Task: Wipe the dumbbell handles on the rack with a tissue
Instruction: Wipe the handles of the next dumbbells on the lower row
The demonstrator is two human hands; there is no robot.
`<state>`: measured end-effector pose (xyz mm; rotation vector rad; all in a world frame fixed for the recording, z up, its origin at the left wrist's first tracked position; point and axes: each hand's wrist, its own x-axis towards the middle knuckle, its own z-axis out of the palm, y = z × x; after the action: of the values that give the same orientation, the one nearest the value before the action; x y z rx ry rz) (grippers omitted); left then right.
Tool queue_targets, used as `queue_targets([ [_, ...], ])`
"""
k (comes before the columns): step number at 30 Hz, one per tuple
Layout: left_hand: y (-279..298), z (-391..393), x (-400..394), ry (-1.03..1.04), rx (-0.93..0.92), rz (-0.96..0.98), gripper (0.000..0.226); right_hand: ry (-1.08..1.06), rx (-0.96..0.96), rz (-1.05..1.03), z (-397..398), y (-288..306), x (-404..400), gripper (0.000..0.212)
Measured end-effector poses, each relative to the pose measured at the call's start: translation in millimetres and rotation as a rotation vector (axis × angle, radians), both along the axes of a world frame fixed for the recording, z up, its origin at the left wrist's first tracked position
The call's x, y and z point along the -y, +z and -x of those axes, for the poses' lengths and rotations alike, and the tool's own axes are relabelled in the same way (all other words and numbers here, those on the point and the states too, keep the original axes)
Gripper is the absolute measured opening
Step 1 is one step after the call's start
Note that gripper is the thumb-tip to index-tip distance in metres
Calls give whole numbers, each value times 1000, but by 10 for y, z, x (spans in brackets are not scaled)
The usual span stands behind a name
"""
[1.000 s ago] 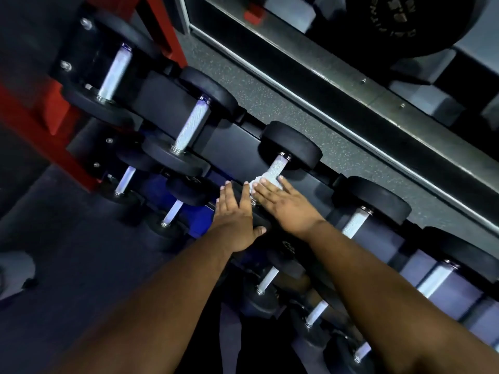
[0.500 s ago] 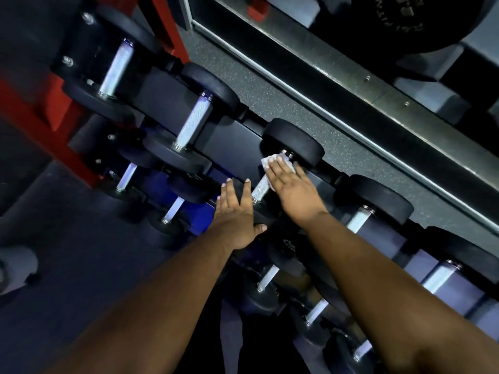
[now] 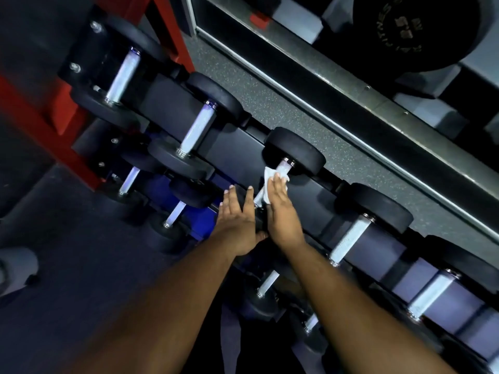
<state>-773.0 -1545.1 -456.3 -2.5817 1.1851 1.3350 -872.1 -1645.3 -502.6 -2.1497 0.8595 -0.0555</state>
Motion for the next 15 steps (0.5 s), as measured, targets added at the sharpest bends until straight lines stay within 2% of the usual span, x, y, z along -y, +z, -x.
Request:
queue_targets([
  [2,9,-10,1,11,-16,-8,111,-267,91,-171,-92,94,-230,61],
  [4,37,-18,5,13,-19,-26,107,-454,103,-256,-235,180,-331,57],
  [10,34,-55,15,-12,-68,-51,115,-752,127,-374,-559,163,-92,57],
  [12,17,-47,29,-25,-64,-63,116,-749,94,-363,-556,132,-22,62],
  [15,8,-52,43,-21,-83,-67,115,-601,-129,-305,-428,82,-147,56],
])
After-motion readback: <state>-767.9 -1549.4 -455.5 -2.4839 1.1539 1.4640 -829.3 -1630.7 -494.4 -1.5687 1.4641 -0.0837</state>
